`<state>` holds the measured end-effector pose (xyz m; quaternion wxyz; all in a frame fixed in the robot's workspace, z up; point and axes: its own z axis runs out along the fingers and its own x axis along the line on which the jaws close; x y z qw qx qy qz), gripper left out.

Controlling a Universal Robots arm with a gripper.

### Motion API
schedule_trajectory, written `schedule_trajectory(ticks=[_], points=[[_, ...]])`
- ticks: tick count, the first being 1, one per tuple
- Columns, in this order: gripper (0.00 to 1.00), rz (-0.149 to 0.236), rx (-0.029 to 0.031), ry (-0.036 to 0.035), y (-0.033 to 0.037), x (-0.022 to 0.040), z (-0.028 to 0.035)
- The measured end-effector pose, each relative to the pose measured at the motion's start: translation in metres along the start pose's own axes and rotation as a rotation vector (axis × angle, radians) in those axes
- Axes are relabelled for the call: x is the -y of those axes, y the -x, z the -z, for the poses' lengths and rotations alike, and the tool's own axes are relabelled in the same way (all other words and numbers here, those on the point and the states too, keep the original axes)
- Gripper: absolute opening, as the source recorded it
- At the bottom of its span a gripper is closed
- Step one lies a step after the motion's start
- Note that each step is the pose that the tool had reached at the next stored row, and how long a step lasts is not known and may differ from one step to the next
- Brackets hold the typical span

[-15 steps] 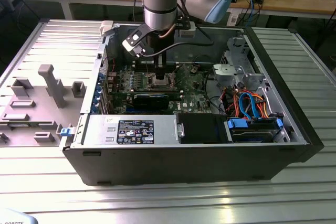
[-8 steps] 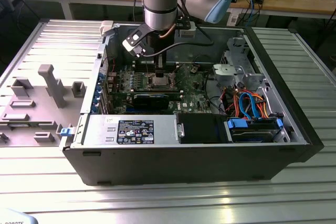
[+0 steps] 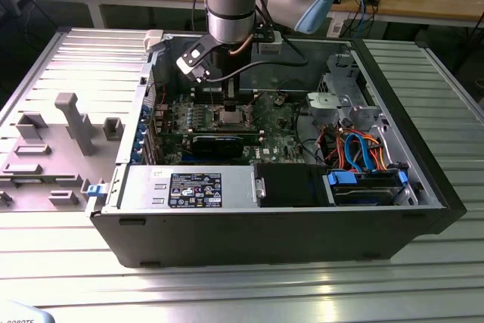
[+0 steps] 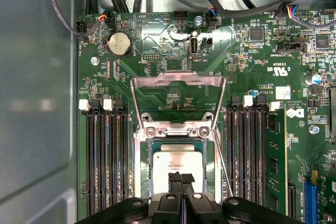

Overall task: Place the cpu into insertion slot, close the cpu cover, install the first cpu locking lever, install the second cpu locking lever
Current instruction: 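Close the cpu cover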

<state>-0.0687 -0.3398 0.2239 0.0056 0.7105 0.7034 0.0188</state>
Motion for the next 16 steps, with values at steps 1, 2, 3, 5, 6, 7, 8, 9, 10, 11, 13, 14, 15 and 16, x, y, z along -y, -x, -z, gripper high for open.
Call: schedule_trajectory(ticks=[1,2,3,5,6,7,8,9,10,11,13,14,15,16], points=[[0.11,0.000,0.0000,0.0000,0.0000,0.0000,0.0000],[0.11,0.000,0.0000,-0.0001,0.0000,0.0000,0.0000],[0.11,0.000,-0.0001,0.0000,0.0000,0.0000,0.0000],[0.11,0.000,0.0000,0.0000,0.0000,0.0000,0.0000],[0.11,0.000,0.0000,0.0000,0.0000,0.0000,0.0000],[0.11,0.000,0.0000,-0.0001,0.0000,-0.0001,0.0000],[0.11,0.004,-0.0001,-0.0002,0.0000,-0.0001,0.0000],[0.11,0.010,-0.0004,-0.0003,0.0000,-0.0003,0.0000],[0.11,0.012,-0.0004,-0.0003,0.0000,-0.0003,0.0000],[0.11,0.012,-0.0004,-0.0003,0.0000,-0.0003,0.0000],[0.11,0.012,-0.0005,-0.0002,0.0000,-0.0003,0.0001],[0.11,0.012,-0.0003,-0.0006,-0.0001,-0.0004,0.0006],[0.11,0.012,-0.0003,-0.0010,-0.0001,-0.0003,0.0011],[0.11,0.012,0.0011,-0.0018,-0.0001,-0.0004,0.0026]])
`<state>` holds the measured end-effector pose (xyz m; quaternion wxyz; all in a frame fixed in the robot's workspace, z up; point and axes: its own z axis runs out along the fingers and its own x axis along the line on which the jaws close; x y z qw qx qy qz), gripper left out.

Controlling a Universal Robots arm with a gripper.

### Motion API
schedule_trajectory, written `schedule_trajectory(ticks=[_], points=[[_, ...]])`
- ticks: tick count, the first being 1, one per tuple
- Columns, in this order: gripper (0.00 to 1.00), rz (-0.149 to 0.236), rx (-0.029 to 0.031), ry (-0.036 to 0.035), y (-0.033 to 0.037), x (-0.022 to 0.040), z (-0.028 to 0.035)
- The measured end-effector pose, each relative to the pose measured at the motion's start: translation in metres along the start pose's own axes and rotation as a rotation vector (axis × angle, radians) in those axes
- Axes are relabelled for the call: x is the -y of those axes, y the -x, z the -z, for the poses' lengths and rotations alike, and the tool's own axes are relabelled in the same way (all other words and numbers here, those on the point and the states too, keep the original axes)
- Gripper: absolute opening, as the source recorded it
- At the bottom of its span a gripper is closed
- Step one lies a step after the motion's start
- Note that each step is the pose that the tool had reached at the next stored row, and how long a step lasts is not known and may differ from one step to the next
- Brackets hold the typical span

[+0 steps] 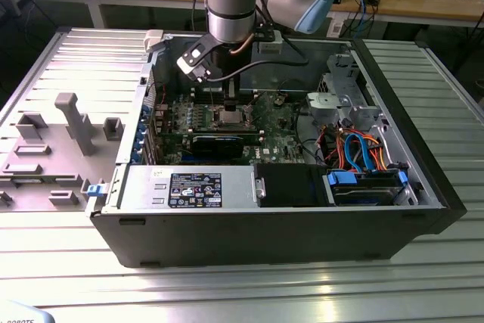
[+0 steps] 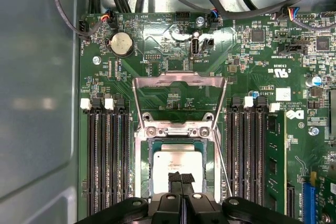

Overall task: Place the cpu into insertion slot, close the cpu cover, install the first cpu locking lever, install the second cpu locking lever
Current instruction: 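Close the cpu cover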

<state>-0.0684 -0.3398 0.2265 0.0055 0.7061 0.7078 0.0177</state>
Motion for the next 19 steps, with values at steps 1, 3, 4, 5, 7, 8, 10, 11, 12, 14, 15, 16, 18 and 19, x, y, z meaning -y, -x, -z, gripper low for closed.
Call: schedule_trajectory(ticks=[1,3,4,5,7,8,10,11,12,14,15,16,18,19], points=[[0.11,0.000,0.0010,-0.0005,0.0000,0.0000,0.0014],[0.11,0.000,0.0015,-0.0011,-0.0001,-0.0001,0.0042],[0.11,0.000,0.0015,-0.0016,-0.0001,-0.0002,0.0051],[0.11,0.000,0.0030,-0.0018,-0.0001,-0.0003,0.0064],[0.11,0.000,0.0055,-0.0017,-0.0002,-0.0003,0.0075],[0.11,0.000,0.0058,-0.0017,-0.0001,-0.0003,0.0076],[0.11,0.000,0.0065,-0.0018,-0.0001,-0.0003,0.0078],[0.11,0.000,0.0066,-0.0017,-0.0001,-0.0003,0.0079],[0.11,0.000,0.0068,-0.0018,-0.0001,-0.0003,0.0079],[0.11,0.000,0.0073,-0.0018,-0.0001,-0.0003,0.0081],[0.11,0.000,0.0073,-0.0018,-0.0001,-0.0003,0.0082],[0.11,0.000,0.0078,-0.0021,-0.0001,-0.0003,0.0089],[0.11,0.000,0.0073,-0.0018,-0.0002,-0.0004,0.0111],[0.11,0.000,0.0073,-0.0018,-0.0002,-0.0004,0.0121]])
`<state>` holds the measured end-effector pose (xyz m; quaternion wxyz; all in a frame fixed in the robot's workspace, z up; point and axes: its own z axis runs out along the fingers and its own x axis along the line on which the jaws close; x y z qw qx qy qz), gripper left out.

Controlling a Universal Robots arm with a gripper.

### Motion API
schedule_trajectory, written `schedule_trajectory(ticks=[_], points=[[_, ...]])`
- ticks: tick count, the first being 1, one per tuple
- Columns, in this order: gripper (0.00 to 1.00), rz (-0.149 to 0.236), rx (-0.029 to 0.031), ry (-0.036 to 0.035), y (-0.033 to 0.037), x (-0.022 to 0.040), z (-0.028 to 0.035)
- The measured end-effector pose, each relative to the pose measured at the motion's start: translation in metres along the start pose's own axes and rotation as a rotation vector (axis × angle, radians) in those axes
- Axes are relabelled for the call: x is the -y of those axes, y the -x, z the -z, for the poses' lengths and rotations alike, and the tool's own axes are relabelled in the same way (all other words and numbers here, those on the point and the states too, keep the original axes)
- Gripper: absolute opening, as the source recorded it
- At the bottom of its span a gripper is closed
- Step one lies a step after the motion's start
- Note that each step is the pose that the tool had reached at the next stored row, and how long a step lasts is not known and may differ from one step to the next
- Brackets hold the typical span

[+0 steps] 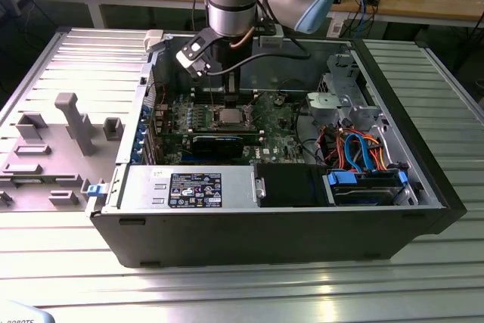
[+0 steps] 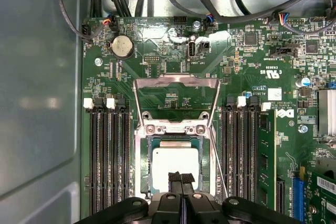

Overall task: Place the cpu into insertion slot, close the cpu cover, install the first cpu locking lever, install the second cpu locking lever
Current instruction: 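Close the cpu cover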

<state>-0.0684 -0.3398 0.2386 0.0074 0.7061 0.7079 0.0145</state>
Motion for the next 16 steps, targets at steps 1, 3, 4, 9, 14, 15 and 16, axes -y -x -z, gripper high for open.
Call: schedule_trajectory(ticks=[1,3,4,9,14,15,16], points=[[0.11,0.000,0.0000,0.0000,0.0000,0.0000,0.0009],[0.11,0.000,0.0000,0.0000,0.0000,-0.0001,0.0032],[0.11,0.000,0.0000,0.0001,0.0000,-0.0001,0.0042],[0.11,0.000,0.0000,0.0000,-0.0001,-0.0003,0.0090],[0.11,0.000,0.0011,-0.0026,-0.0002,-0.0012,0.0126],[0.11,0.000,0.0022,-0.0048,-0.0001,-0.0019,0.0127],[0.11,0.000,0.0026,-0.0065,-0.0001,-0.0029,0.0126]])
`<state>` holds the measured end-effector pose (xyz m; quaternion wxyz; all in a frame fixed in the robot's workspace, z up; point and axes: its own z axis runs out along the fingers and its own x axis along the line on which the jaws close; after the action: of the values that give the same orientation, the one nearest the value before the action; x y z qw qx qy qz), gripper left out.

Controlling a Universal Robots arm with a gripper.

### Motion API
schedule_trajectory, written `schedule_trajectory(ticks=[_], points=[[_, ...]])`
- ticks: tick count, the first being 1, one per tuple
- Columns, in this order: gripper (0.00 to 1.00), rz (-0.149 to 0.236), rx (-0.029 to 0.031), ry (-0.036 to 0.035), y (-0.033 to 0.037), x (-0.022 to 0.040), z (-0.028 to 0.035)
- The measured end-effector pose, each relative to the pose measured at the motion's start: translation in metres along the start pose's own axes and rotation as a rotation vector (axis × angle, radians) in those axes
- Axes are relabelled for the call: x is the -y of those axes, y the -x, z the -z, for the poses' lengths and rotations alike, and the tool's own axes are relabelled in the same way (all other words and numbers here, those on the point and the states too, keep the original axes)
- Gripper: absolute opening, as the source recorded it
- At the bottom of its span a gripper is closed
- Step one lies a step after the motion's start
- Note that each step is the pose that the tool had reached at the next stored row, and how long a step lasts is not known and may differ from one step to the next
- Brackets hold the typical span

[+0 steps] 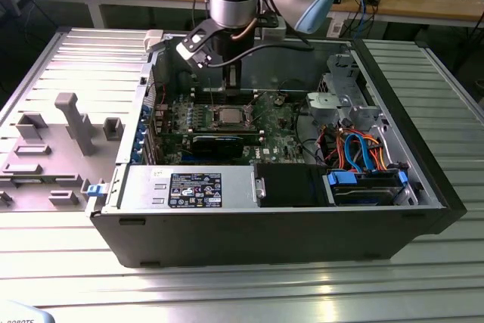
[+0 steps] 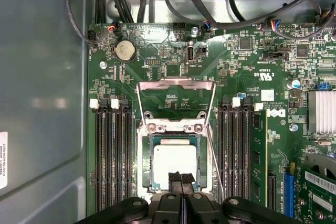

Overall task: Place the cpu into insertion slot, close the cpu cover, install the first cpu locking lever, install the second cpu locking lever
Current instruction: 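Close the cpu cover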

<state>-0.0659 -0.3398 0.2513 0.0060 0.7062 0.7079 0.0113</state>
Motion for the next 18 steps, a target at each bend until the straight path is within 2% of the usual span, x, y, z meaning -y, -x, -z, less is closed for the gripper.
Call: schedule_trajectory(ticks=[1,2,8,18], points=[[0.11,0.000,0.0001,-0.0019,0.0000,-0.0011,0.0000],[0.11,0.000,0.0002,-0.0079,0.0000,-0.0025,0.0024],[0.11,0.000,0.0002,-0.0111,-0.0001,-0.0028,0.0142],[0.11,0.000,0.0001,-0.0142,-0.0002,-0.0032,0.0287]])
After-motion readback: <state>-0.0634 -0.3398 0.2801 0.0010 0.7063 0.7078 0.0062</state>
